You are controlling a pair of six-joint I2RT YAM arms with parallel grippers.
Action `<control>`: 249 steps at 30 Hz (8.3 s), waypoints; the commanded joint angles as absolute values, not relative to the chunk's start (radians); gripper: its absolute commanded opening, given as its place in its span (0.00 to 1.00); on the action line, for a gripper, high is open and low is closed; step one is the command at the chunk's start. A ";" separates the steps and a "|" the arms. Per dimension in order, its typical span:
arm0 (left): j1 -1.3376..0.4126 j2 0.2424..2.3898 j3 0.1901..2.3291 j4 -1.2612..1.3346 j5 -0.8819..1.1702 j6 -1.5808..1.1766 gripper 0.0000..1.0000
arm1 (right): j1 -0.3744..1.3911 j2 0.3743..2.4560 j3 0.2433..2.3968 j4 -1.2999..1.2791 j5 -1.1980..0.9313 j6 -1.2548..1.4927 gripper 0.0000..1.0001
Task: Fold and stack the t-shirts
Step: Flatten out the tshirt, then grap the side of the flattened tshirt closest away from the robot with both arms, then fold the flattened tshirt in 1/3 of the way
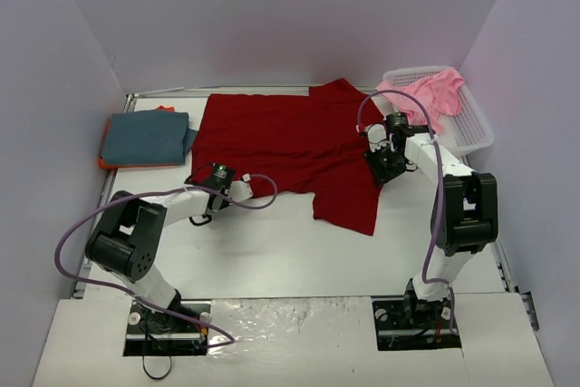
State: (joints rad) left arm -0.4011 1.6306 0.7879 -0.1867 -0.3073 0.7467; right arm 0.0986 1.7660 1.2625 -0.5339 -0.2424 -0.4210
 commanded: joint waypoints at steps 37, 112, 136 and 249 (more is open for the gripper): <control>-0.080 1.937 1.362 -0.781 0.476 0.399 0.02 | 0.379 1.336 0.870 -0.753 -0.172 -1.025 0.44; -0.104 0.991 0.899 -0.851 0.276 0.626 0.02 | 0.459 1.126 1.123 -1.011 -0.215 -0.560 0.00; -0.095 1.202 1.017 -0.657 0.180 0.532 0.02 | 0.368 1.630 1.543 -0.827 -0.118 -0.660 0.00; -0.040 1.447 1.081 -0.454 -0.265 0.368 0.94 | 0.466 2.332 2.065 -0.703 -0.207 -0.647 0.32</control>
State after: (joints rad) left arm -0.0391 1.5093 1.0599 -0.4377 -0.2363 0.3866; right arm 0.4767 2.4191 2.0911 -0.7181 -0.2306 -0.6548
